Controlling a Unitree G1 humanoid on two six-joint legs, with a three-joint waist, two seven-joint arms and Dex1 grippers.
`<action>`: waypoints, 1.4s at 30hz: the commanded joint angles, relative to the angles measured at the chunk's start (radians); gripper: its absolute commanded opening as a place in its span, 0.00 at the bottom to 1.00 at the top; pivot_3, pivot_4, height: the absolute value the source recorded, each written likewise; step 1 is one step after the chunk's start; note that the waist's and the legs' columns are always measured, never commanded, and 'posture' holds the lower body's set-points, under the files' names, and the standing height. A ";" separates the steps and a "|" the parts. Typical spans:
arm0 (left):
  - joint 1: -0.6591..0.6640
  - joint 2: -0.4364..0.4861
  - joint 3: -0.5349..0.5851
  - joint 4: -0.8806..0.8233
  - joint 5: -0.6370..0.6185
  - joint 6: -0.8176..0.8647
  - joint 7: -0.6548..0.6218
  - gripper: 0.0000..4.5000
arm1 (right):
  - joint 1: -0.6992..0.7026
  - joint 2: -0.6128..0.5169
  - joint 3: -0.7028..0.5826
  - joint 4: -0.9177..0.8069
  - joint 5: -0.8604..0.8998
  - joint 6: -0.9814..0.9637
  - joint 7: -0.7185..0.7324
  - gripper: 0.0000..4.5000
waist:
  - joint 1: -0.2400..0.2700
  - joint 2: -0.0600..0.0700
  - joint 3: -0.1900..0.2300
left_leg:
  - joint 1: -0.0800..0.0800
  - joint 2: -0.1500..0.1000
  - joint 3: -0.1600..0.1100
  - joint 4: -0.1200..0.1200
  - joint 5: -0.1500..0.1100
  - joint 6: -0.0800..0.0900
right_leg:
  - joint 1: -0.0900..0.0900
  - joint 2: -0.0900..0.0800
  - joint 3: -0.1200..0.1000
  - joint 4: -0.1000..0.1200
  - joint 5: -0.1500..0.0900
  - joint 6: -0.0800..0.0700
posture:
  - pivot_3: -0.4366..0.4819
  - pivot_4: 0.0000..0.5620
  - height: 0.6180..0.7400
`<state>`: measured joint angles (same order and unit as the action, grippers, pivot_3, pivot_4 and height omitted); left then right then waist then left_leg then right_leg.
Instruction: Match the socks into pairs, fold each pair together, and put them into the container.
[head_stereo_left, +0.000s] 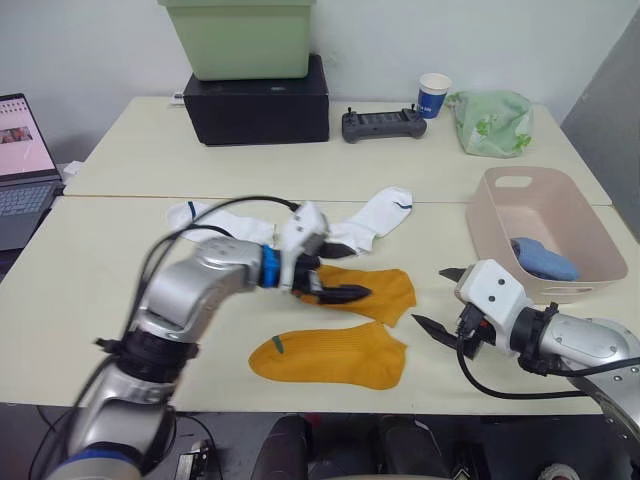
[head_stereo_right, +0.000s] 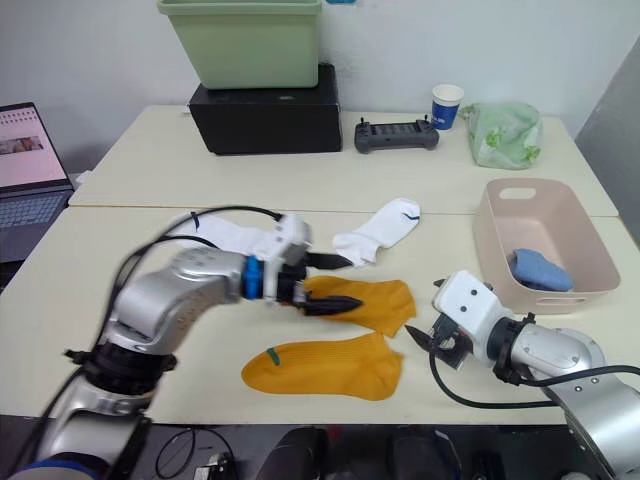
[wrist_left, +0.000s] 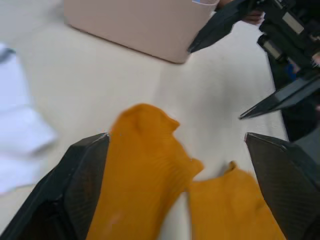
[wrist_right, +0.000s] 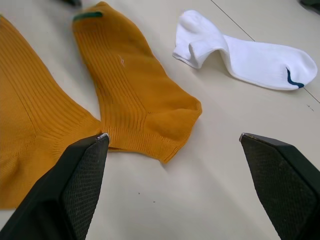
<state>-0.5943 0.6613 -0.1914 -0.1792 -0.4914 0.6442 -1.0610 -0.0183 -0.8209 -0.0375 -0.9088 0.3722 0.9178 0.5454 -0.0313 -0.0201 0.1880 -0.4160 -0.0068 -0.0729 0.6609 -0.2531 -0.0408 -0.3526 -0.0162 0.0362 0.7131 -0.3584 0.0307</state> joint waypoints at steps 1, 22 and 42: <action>0.019 0.081 0.008 0.148 0.125 -0.345 -0.169 1.00 | 0.000 -0.013 0.010 -0.015 -0.037 -0.063 -0.001 1.00 | 0.001 0.000 0.000 | 0.000 0.000 0.000 0.000 0.000 0.000 | 0.000 0.000 0.000 0.000 0.000 0.000 | 0.48 0.27 0.84; -0.076 -0.034 -0.102 0.879 0.578 -1.452 -0.131 0.42 | -0.046 -0.034 0.179 0.046 -0.186 -0.189 0.026 1.00 | 0.001 0.000 0.000 | 0.000 -0.001 0.000 0.002 -0.001 0.001 | 0.000 -0.001 -0.001 0.001 0.000 0.000 | 0.48 0.27 0.84; -0.015 -0.029 -0.082 0.675 0.483 -1.173 -0.189 0.00 | -0.172 -0.078 0.427 0.422 -0.586 -0.719 0.215 0.70 | -0.001 0.000 0.000 | 0.000 -0.001 -0.001 0.002 -0.001 0.001 | 0.000 -0.001 -0.002 0.002 0.000 0.000 | 0.48 0.27 0.84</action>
<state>-0.6107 0.6257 -0.2928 0.5359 0.0142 -0.5408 -1.2512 -0.1783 -0.9057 0.3903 -0.4838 -0.1995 0.2234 0.7491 -0.0318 -0.0203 0.1878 -0.4163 -0.0076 -0.0737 0.6627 -0.2536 -0.0396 -0.3529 -0.0172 0.0347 0.7147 -0.3582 0.0309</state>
